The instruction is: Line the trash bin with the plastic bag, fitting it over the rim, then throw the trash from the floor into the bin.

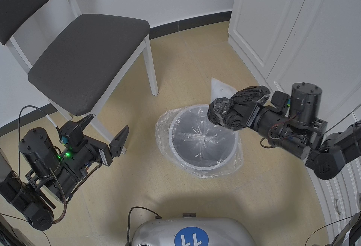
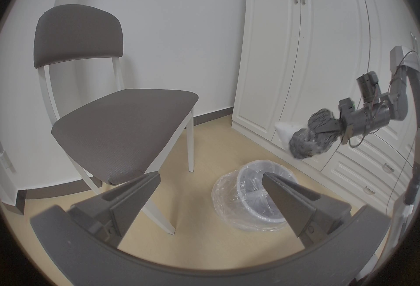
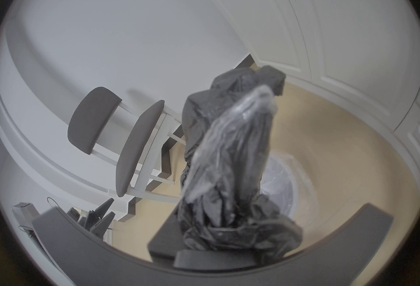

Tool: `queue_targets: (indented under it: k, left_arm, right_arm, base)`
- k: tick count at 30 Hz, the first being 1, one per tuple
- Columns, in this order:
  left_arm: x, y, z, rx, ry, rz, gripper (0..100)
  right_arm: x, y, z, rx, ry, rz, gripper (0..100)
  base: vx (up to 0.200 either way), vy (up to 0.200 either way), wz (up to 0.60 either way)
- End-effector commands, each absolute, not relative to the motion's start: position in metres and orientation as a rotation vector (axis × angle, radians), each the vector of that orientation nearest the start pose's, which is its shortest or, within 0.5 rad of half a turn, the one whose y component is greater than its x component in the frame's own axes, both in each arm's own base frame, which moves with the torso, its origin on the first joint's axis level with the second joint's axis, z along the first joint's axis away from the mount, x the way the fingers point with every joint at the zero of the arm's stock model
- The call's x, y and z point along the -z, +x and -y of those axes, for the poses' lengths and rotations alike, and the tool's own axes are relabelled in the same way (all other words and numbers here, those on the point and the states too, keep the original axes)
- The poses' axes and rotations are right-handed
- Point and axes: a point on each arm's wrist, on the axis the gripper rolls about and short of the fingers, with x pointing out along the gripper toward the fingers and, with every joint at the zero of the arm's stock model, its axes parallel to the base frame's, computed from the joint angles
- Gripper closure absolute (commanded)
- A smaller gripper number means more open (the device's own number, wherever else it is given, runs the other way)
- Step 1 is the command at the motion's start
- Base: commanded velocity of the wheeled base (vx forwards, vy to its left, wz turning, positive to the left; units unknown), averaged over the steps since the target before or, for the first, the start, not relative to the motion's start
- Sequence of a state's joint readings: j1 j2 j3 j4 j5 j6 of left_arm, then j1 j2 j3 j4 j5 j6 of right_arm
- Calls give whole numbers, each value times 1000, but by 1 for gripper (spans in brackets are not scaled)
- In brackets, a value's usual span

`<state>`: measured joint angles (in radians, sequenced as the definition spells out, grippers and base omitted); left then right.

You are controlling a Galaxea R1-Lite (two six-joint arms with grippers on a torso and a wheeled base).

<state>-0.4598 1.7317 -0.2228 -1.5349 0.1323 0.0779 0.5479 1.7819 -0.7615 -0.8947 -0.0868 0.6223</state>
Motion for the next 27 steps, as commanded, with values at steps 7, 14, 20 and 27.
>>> queue_targets:
  k: [7, 14, 20, 27]
  left_arm:
    - [-125, 215, 106, 337, 76, 24, 0]
    - [-126, 217, 107, 335, 73, 28, 0]
    - [-123, 218, 107, 336, 75, 16, 0]
    - [-124, 218, 107, 336, 76, 19, 0]
  right_arm:
    - [-104, 321, -206, -364, 686, -352, 100]
    - [-87, 341, -219, -323, 806, -382, 100]
    - [-65, 352, -230, -256, 817, -470, 100]
    - [-48, 363, -235, -189, 807, -503, 100]
  base:
    - [0, 0, 0]
    - [0, 0, 0]
    - [0, 0, 0]
    - [0, 0, 0]
